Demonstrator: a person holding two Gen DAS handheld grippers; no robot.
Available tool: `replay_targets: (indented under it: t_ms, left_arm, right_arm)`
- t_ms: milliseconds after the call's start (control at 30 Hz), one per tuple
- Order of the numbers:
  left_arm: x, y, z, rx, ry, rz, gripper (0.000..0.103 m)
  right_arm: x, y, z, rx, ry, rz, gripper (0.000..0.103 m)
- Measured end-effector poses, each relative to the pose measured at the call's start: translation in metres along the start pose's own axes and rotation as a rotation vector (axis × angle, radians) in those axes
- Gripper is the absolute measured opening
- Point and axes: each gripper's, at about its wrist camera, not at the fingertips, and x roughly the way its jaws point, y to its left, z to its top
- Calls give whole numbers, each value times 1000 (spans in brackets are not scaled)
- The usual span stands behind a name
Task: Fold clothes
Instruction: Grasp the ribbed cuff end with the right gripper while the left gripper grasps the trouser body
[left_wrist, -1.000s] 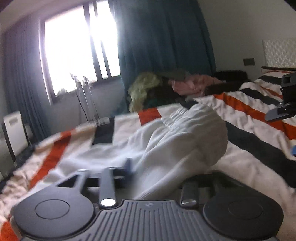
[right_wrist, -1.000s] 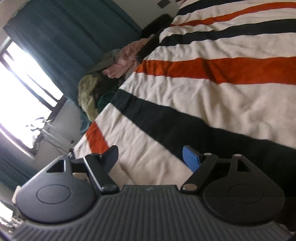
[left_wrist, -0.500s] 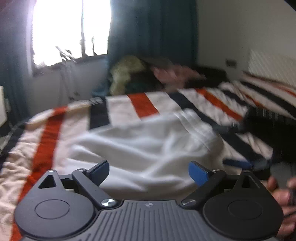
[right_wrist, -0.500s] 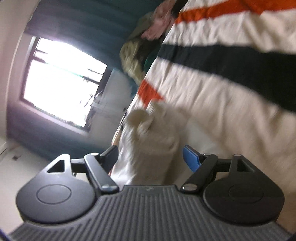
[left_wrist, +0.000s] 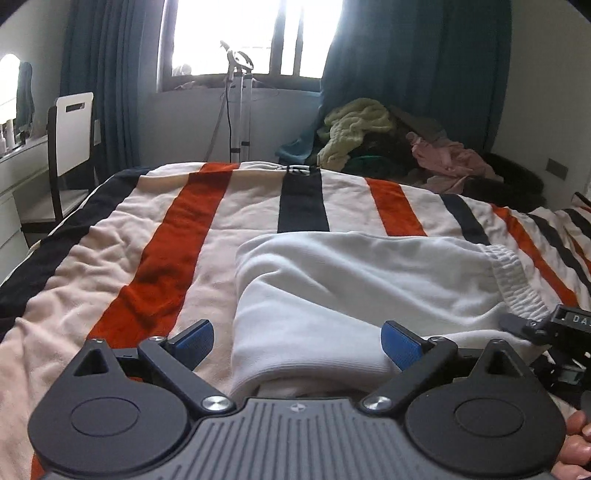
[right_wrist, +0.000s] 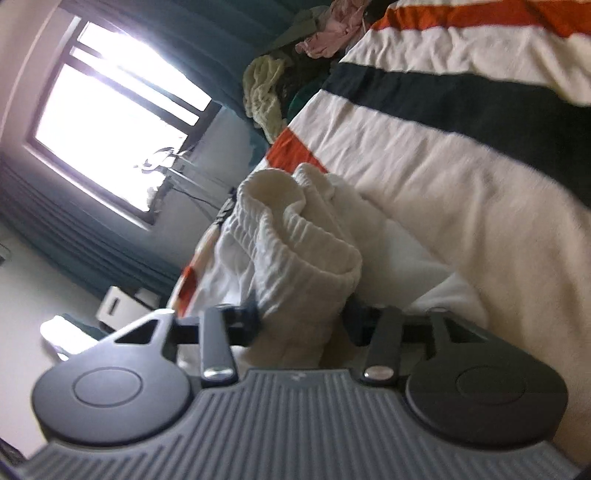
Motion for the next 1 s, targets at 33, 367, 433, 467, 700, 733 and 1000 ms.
replay_targets:
  t_ms: [33,367,433,467,700,733,1000]
  left_arm:
    - [-1,2,-1,-1,0,-2,98]
    - [-3,23,-3,-51,10,-30,98]
    - [-4,27,-3,-62,13,-36,98]
    - [-2,29,-3,-78,23,-46,98]
    - [17,63,-11,-308,150,-165,98]
    - [21,69,-13,-349,170,-180,98]
    - [40,105,-26,-600,242,-256,98]
  right_arm:
    - [-3,2,1,-27,-13,-4,41]
    - [-31,14,22,-169,-178,-101,37]
    - [-20,-4,27,-107,-110,-203,41]
    - [-15,-15,26,-62,-81,-225,46]
    - [-15,-41,28,95,-39,-213,81]
    - [-15,-45,26,116,-30,-201,80]
    - [-12,-42,16,192,17,-25,86]
